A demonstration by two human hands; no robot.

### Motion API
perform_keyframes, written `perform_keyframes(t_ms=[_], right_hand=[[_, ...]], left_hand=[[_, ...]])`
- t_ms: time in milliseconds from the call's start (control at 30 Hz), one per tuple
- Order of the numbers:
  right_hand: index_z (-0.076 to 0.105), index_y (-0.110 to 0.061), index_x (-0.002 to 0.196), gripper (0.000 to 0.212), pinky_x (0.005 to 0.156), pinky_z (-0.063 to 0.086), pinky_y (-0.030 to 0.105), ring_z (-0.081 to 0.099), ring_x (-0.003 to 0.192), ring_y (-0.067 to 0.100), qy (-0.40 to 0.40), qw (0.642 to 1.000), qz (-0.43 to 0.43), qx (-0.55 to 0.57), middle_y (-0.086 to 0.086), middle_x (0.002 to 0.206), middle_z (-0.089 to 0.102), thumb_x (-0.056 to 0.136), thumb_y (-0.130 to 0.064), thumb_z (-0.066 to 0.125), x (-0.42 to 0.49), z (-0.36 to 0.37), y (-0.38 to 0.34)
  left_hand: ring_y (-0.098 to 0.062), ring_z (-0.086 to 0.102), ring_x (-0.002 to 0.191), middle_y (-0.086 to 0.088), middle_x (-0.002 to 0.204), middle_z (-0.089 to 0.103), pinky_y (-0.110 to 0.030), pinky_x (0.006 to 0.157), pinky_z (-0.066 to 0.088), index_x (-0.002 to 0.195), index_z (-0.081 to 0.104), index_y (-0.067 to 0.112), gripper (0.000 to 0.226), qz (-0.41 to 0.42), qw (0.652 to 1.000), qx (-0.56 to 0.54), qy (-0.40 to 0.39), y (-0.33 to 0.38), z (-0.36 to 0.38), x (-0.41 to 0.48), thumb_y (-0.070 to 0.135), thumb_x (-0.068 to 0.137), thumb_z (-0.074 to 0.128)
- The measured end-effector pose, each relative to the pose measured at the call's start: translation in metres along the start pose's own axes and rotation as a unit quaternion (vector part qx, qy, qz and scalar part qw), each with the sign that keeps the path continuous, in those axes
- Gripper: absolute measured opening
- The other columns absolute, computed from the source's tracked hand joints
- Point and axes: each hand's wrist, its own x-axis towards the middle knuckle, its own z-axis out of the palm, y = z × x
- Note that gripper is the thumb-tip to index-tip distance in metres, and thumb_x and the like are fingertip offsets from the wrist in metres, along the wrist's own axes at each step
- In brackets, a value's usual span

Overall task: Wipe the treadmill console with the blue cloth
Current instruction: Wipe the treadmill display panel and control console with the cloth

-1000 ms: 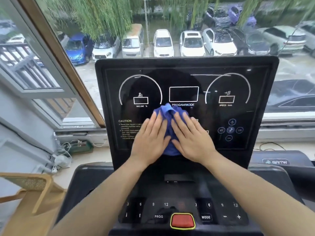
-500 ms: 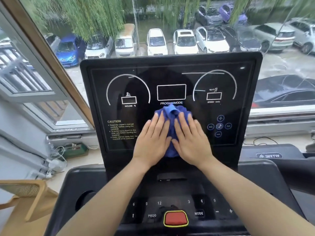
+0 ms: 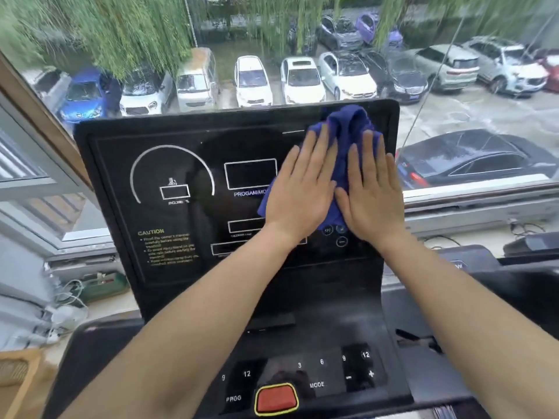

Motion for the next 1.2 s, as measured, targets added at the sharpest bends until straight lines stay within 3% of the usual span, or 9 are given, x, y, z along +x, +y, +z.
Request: perform_keyframes(t_ms=[67, 133, 233, 333, 533, 700, 800, 967, 1200], right_hand=[[0.003, 0.001, 0.155, 0.077, 0.123, -0.008, 0.042, -0.016, 0.152, 0.031, -0.023, 1.0, 0.01, -0.003, 0.013, 0.163, -0.017, 0.099, -0.041, 0.036, -0.052, 0.02, -0.003], [0.008, 0.0, 0.154, 0.08, 0.121, 0.003, 0.047, -0.004, 0.151, 0.037, -0.051, 0.999, -0.019, -0.002, 0.011, 0.163, -0.025, 0.095, -0.044, 0.039, -0.095, 0.035, -0.013], [0.002, -0.005, 0.157, 0.085, 0.116, 0.018, 0.05, 0.016, 0.145, 0.042, -0.038, 0.996, -0.078, 0.009, 0.015, 0.165, -0.012, 0.093, -0.045, 0.042, -0.106, 0.039, -0.026], [0.013, -0.002, 0.156, 0.077, 0.119, 0.014, 0.048, 0.014, 0.148, 0.04, 0.01, 0.997, -0.075, 0.017, 0.019, 0.162, 0.01, 0.097, -0.04, 0.043, -0.035, 0.021, -0.023], [0.012, 0.001, 0.155, 0.069, 0.124, 0.006, 0.047, 0.007, 0.151, 0.04, 0.053, 0.996, 0.038, 0.065, 0.027, 0.162, 0.011, 0.102, -0.032, 0.04, 0.033, -0.007, 0.008], [0.007, 0.003, 0.155, 0.069, 0.124, -0.002, 0.045, -0.008, 0.152, 0.037, -0.037, 0.995, 0.076, 0.056, 0.023, 0.162, -0.011, 0.104, -0.04, 0.027, -0.078, 0.029, -0.011], [0.017, 0.008, 0.152, 0.074, 0.123, -0.005, 0.045, 0.0, 0.15, 0.043, -0.095, 0.993, 0.058, 0.03, 0.021, 0.162, -0.018, 0.104, -0.047, 0.014, -0.12, 0.04, -0.018], [0.014, 0.005, 0.154, 0.071, 0.123, 0.002, 0.048, 0.003, 0.15, 0.046, -0.01, 0.997, 0.066, 0.039, 0.031, 0.161, 0.005, 0.102, -0.041, 0.027, -0.015, 0.01, -0.016], [0.004, 0.0, 0.156, 0.071, 0.124, -0.002, 0.046, -0.001, 0.151, 0.042, 0.001, 0.999, 0.015, 0.035, 0.027, 0.163, 0.002, 0.103, -0.04, 0.03, 0.066, -0.015, -0.117]], left_hand=[[-0.032, 0.011, 0.152, -0.016, 0.165, 0.011, -0.042, 0.123, 0.0, 0.156, 0.007, 0.001, 0.069, 0.05, 0.999, -0.002, -0.018, 0.02, 0.018, -0.039, 0.034, 0.104, 0.038], [-0.033, 0.011, 0.15, -0.015, 0.163, 0.012, -0.042, 0.123, -0.002, 0.155, 0.016, 0.001, 0.068, 0.085, 0.995, 0.004, -0.044, 0.026, 0.029, -0.087, 0.035, 0.103, 0.043], [-0.033, 0.018, 0.148, -0.012, 0.16, 0.025, -0.042, 0.122, 0.003, 0.153, 0.026, 0.001, 0.068, 0.12, 0.989, 0.042, -0.074, 0.011, 0.033, -0.123, 0.038, 0.1, 0.048], [-0.034, 0.028, 0.146, -0.018, 0.157, 0.037, -0.043, 0.121, 0.012, 0.151, 0.029, -0.001, 0.065, 0.049, 0.998, 0.038, -0.014, -0.009, 0.016, -0.062, 0.036, 0.1, 0.045], [-0.032, 0.01, 0.153, -0.017, 0.165, 0.011, -0.042, 0.122, 0.003, 0.157, 0.008, 0.003, 0.065, -0.031, 0.999, 0.012, 0.003, -0.002, -0.003, 0.024, 0.037, 0.105, 0.028], [-0.032, 0.017, 0.151, -0.014, 0.164, 0.017, -0.043, 0.123, 0.003, 0.156, 0.016, 0.003, 0.065, 0.135, 0.99, 0.031, -0.039, 0.024, 0.025, -0.053, 0.036, 0.104, 0.036], [-0.029, 0.023, 0.15, -0.011, 0.163, 0.014, -0.041, 0.122, 0.011, 0.155, 0.022, 0.005, 0.065, 0.2, 0.976, 0.038, -0.073, 0.028, 0.034, -0.092, 0.038, 0.103, 0.04], [-0.03, 0.025, 0.15, -0.015, 0.162, 0.026, -0.04, 0.123, 0.01, 0.154, 0.026, 0.003, 0.06, 0.085, 0.996, 0.028, 0.019, -0.004, 0.012, -0.027, 0.032, 0.104, 0.041], [-0.03, 0.014, 0.152, -0.017, 0.164, 0.017, -0.04, 0.124, 0.005, 0.156, 0.015, 0.004, 0.063, -0.044, 0.998, 0.014, 0.034, -0.11, -0.017, -0.043, 0.035, 0.105, 0.033]])
